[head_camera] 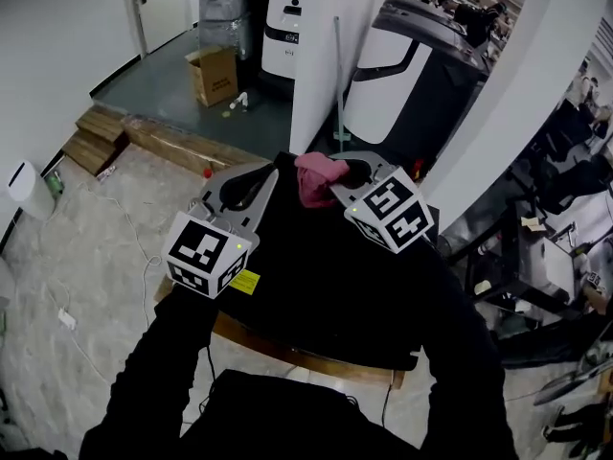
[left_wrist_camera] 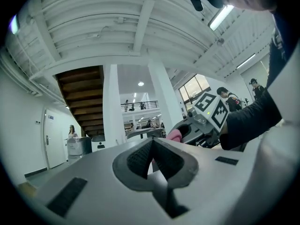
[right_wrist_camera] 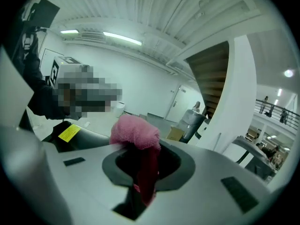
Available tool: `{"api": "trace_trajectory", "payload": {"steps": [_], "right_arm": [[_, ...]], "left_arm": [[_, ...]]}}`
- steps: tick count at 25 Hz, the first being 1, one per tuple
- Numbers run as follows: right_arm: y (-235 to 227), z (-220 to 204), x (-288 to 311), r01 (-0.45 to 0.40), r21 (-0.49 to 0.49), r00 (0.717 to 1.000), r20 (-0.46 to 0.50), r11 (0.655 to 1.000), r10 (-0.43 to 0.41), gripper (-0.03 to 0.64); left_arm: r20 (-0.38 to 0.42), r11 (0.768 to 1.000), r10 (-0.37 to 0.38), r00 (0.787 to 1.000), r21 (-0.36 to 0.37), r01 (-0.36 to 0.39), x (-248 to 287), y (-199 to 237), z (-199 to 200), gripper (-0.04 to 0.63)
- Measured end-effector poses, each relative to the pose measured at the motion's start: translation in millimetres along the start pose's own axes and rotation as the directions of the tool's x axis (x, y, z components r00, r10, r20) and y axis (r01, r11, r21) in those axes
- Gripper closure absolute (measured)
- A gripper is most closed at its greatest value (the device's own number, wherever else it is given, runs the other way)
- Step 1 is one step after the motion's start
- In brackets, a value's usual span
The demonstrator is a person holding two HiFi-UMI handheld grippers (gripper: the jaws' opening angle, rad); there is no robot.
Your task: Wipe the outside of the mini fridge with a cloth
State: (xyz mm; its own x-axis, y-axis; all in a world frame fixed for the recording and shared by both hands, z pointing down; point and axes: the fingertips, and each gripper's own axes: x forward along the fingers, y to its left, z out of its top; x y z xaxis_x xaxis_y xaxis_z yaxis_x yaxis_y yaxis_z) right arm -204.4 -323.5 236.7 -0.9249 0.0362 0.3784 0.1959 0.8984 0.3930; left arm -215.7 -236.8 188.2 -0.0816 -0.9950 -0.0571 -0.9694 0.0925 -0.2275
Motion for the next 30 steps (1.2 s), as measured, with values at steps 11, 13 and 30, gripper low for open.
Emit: {"api": "trace_trajectory", "payload": {"steps": [11,13,30], "right_arm": [[-32,-76,115,-0.068,-0.074,0.966,-0.253,0.995,0.047,0.561],[-28,-82,129,-0.066,-0.134,0.958,-0.286,0.989,0.026,0.561],[34,-67,136,-0.176,-0.309,0.899,-0.436,0.935,0.025,0.578]], "left_arm": [[-0.096,1.000,0.027,0.995,0.006,-0.027,43,34,-55,0.591],[-0.116,0.999,0.033,0.993,0.003,-0.033,43,40,-66,0.591],[-0.153,0.997,-0.059,0.986,-0.054,0.051,-4,56,-86,0.591]]}}
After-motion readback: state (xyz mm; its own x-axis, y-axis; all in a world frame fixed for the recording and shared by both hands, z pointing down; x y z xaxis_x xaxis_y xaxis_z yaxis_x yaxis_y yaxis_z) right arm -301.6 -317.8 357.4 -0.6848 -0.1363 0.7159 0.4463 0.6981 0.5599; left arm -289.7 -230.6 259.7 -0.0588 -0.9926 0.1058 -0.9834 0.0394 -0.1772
